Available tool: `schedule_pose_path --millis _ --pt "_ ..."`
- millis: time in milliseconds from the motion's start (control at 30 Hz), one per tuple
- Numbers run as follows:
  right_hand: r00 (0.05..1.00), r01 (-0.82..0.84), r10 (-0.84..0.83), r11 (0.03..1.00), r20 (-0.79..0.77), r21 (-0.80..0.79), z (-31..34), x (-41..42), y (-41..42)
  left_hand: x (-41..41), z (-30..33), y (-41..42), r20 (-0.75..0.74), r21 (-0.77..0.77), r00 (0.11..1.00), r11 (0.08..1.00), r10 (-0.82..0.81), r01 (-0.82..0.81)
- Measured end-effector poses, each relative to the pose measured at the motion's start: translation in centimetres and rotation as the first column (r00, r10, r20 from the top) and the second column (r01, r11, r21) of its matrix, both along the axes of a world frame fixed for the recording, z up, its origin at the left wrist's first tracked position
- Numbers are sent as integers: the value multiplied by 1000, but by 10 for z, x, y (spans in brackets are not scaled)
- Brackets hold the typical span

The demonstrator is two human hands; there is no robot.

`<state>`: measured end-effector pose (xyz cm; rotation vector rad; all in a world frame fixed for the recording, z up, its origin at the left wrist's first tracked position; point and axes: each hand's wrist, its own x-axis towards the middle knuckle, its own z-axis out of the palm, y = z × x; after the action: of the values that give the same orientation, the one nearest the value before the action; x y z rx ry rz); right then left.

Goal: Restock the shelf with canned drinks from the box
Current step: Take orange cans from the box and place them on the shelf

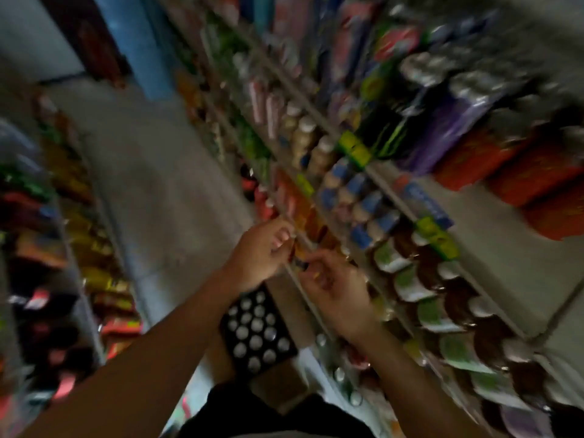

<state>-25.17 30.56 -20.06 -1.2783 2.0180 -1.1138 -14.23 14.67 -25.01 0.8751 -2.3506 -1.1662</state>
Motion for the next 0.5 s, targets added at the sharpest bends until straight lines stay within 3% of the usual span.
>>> schedule_pose_path --millis 67,167,200,300,367,500 --pt "985 -158 123 918 118 363 -87 20 -12 53 -76 7 216 121 970 983 107 -135" --pt "966 -250 155 762 207 597 -228 48 -15 125 -177 26 374 253 912 927 172 -278" --pt "956 -283 156 710 247 644 -289 67 -16 157 -233 35 420 244 885 915 199 -321" --pt "955 -296 185 635 232 714 -350 73 -16 190 -281 56 548 225 801 881 239 -417" --pt "953 -302 211 591 218 748 -439 87 -25 216 -348 67 604 324 779 841 168 -433" --pt "960 -256 248 579 132 774 -566 100 -46 231 -438 77 593 339 781 818 198 -465"
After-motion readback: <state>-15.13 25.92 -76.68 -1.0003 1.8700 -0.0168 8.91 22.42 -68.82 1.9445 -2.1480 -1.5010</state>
